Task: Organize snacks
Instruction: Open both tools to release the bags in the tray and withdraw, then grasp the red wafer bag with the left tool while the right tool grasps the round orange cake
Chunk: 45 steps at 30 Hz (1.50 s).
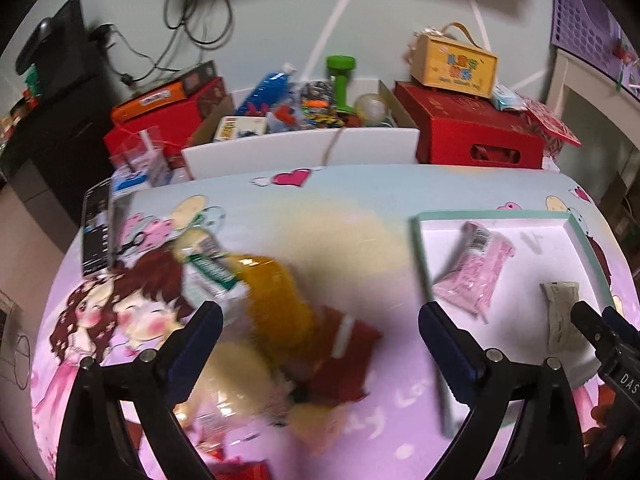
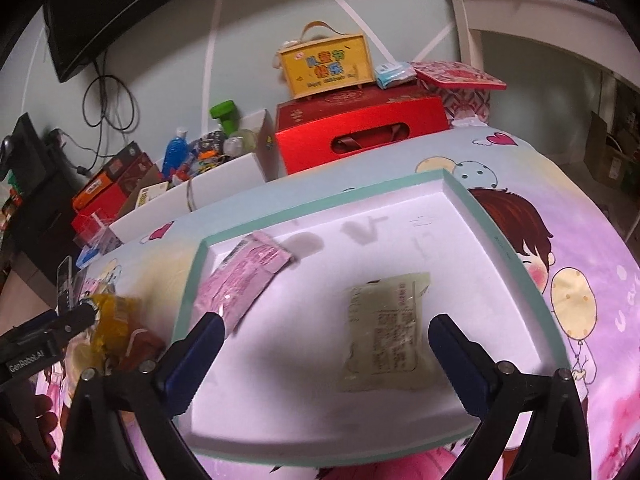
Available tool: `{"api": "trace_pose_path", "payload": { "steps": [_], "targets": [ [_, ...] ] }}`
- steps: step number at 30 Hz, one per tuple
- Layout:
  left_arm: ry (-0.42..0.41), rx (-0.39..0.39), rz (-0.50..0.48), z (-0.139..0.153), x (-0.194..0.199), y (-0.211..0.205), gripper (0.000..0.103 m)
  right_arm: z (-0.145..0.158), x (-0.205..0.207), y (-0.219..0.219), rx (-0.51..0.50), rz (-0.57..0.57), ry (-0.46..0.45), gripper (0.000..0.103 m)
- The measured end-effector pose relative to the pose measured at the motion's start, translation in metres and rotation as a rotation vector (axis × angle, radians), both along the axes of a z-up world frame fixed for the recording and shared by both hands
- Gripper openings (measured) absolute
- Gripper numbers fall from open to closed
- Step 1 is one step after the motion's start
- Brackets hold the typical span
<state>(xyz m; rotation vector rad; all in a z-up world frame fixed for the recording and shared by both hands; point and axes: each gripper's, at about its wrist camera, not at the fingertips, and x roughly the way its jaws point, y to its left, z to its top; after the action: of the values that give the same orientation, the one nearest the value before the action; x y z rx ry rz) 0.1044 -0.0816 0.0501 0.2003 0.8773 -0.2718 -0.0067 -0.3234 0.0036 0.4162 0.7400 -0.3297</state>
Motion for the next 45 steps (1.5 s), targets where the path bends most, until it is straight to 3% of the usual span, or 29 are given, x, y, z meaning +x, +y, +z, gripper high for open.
{"api": "trace_pose_path", "payload": {
  "steps": [8, 22, 28, 35, 45],
  "targets": [
    [-0.046, 0.005, 0.058, 0.009, -0.023, 0.046, 0.098, 0.004, -0.007, 0.034, -0.042, 0.051, -0.017, 0.103],
    [0.006, -0.068, 0.220, 0.002, -0.055, 0.143, 0.098, 0.011, -0.015, 0.113, 0.012, 0.223, -0.071, 0.103],
    [0.065, -0.108, 0.252, -0.011, -0.059, 0.165, 0.098, 0.003, -0.010, 0.154, 0.000, 0.318, -0.036, 0.103],
    [0.155, -0.098, 0.239, -0.032, -0.067, 0.171, 0.098, -0.010, -0.010, 0.196, -0.022, 0.411, 0.026, 0.103],
    [0.301, -0.167, 0.182, -0.061, -0.077, 0.158, 0.097, -0.026, -0.014, 0.201, 0.010, 0.409, 0.085, 0.103]
  ]
}}
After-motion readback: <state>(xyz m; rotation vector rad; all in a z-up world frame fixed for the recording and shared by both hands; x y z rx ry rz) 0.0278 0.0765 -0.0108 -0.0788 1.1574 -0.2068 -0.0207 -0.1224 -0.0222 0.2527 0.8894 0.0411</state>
